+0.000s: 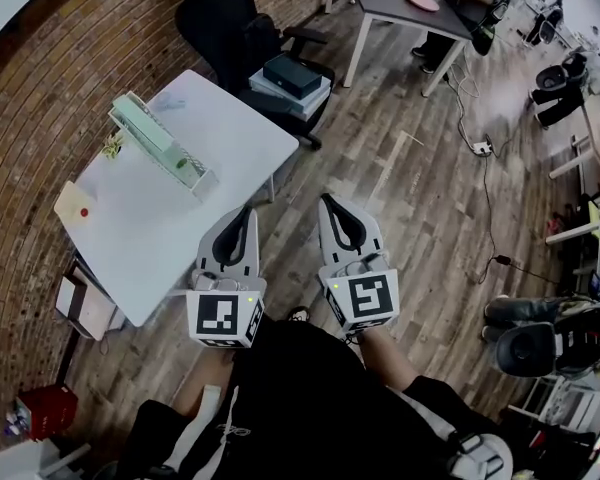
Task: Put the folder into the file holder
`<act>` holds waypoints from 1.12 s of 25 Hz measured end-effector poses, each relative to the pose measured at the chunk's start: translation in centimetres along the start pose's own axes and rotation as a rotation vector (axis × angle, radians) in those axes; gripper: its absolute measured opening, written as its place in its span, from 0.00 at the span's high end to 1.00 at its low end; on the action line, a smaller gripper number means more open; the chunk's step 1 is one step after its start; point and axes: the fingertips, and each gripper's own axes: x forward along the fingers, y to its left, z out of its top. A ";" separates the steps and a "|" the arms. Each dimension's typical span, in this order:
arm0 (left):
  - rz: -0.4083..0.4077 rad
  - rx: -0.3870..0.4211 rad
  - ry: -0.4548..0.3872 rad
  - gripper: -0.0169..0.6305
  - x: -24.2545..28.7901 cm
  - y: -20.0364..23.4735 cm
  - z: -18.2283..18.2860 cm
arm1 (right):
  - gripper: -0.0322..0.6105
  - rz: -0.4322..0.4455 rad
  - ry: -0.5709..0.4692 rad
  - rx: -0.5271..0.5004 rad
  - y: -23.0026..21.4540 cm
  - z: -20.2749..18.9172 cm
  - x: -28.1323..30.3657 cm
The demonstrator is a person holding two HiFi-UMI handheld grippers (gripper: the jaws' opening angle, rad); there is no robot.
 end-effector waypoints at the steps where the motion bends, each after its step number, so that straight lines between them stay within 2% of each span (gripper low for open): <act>1: 0.001 -0.001 -0.003 0.94 -0.1 -0.1 0.1 | 0.94 0.001 -0.004 -0.004 0.0 0.1 -0.2; 13: -0.004 0.004 -0.021 0.94 -0.4 -2.1 0.7 | 0.94 -0.011 -0.033 -0.015 -0.9 1.5 -2.2; 20: -0.018 0.015 -0.010 0.94 -0.6 -2.9 0.8 | 0.94 0.016 -0.045 -0.030 -0.6 1.9 -2.9; 28: -0.030 0.020 -0.004 0.94 -0.8 -3.9 0.7 | 0.94 -0.004 -0.045 -0.009 -1.5 1.7 -4.0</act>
